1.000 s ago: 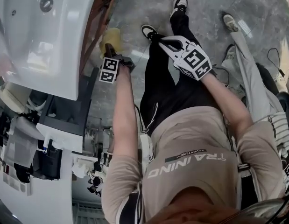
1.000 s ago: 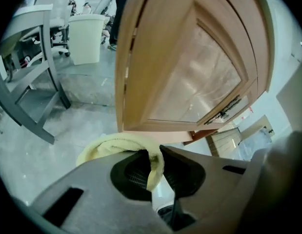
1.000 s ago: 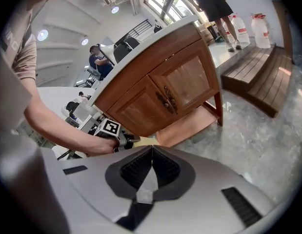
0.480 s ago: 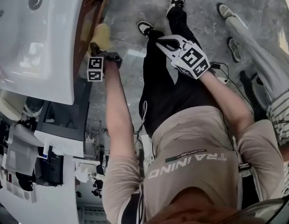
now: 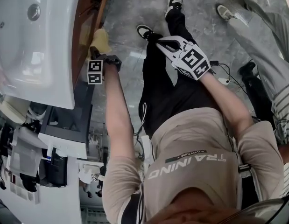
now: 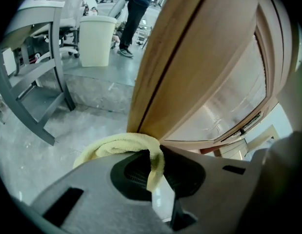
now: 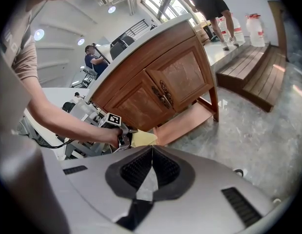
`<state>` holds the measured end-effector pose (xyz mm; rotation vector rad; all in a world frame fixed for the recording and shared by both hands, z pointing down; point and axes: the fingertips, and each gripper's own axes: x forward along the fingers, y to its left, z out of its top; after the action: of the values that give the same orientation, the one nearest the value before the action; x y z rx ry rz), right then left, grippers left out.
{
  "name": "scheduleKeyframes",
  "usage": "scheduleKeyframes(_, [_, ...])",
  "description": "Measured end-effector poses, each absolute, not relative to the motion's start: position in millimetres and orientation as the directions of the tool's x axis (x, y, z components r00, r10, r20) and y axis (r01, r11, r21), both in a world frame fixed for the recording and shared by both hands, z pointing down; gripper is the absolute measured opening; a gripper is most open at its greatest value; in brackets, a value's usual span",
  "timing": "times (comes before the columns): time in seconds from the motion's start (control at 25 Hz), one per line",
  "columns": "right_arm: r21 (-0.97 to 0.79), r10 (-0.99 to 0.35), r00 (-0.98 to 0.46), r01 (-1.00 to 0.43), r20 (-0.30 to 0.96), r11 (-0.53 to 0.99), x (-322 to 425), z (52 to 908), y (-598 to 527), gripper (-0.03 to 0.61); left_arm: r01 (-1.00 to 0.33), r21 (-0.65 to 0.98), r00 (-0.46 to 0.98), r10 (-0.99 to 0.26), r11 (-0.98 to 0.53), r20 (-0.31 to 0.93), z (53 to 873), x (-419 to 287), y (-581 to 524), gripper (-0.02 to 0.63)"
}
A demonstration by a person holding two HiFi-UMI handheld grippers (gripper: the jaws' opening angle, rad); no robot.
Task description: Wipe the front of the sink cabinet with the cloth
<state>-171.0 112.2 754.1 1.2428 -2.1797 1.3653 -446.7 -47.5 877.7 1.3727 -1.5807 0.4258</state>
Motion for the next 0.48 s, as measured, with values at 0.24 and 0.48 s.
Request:
scheduleKeyframes(0.24, [-0.598,-0.529,-0.576,-0.787,0.623,0.153,-150,755,113,0.012,-0.916,0.313,0.119,-0.575,0.251,0.809,872,-420,-67,0.040])
scheduleKeyframes(0.48, [-0.596,-0.536,-0.563,-0.792,0.629,0.133,-123,758,107,0.012,-0.922,0.319,0.140,-0.577,0.221,0.805,870,-387,-85,0.040])
